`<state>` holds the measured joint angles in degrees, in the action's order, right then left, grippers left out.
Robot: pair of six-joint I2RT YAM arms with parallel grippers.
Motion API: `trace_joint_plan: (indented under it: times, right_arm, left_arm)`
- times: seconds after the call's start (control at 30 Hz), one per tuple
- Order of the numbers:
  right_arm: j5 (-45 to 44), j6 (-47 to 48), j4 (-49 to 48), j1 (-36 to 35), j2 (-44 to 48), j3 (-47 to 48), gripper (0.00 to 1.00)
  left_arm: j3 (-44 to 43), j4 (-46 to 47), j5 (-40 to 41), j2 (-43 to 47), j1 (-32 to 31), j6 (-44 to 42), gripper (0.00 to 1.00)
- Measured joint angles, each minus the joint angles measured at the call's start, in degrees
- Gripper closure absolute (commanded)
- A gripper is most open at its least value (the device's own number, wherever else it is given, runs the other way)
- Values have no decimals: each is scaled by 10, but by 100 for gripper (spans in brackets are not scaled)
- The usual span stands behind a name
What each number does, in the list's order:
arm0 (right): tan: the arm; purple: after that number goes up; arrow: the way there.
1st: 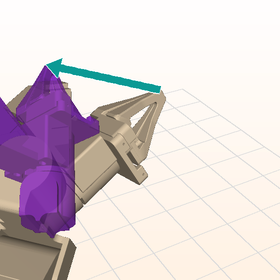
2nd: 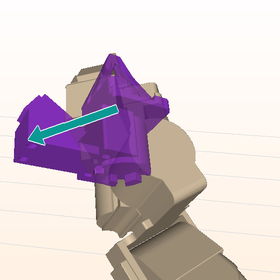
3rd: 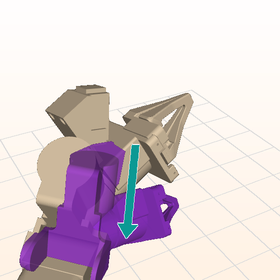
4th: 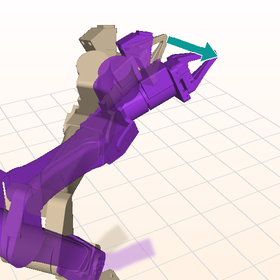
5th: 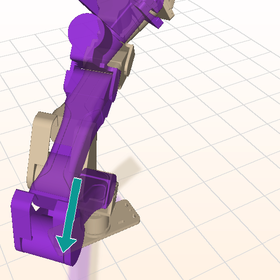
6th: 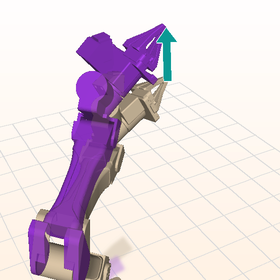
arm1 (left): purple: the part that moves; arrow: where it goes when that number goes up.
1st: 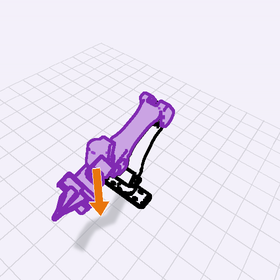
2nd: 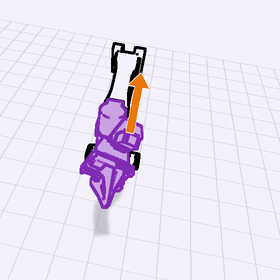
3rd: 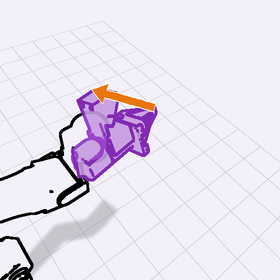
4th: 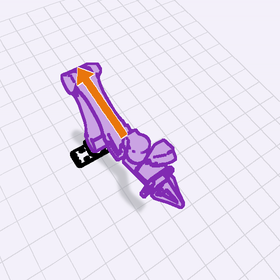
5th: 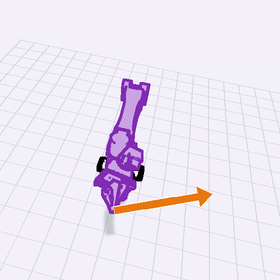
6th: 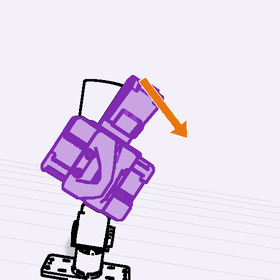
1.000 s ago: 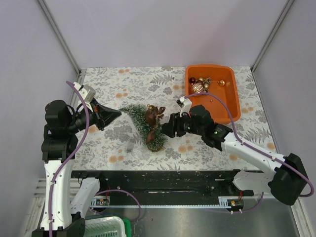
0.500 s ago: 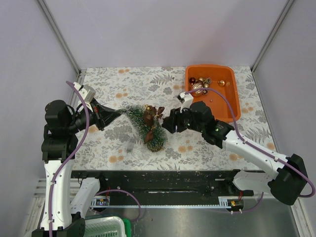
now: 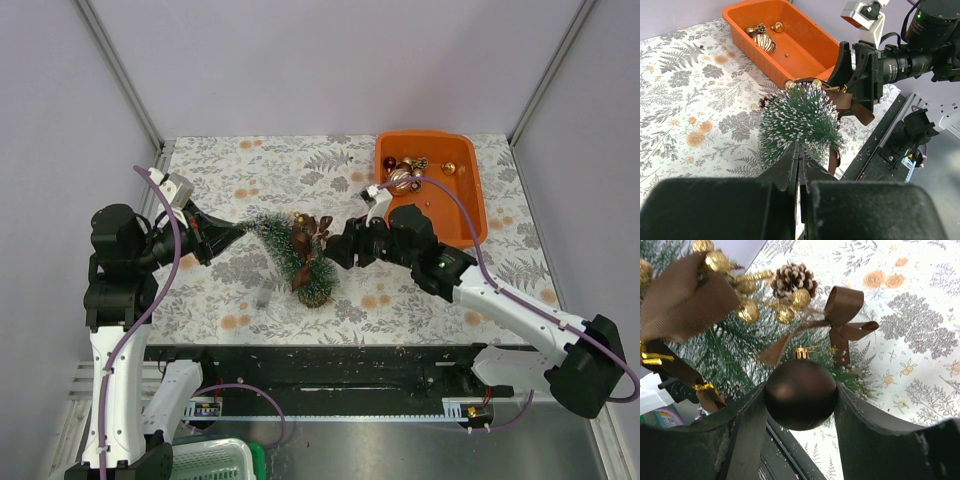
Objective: Decorate the small christmas tree
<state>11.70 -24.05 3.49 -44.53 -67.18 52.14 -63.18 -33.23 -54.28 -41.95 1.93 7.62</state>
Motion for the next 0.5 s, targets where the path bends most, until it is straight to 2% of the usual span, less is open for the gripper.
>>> trace_joint_plan:
  times: [0.5]
  right_arm:
    - [45,-43,-32,0,26,-73,89]
  left_arm:
    - [0,2,0,0,0,4,100]
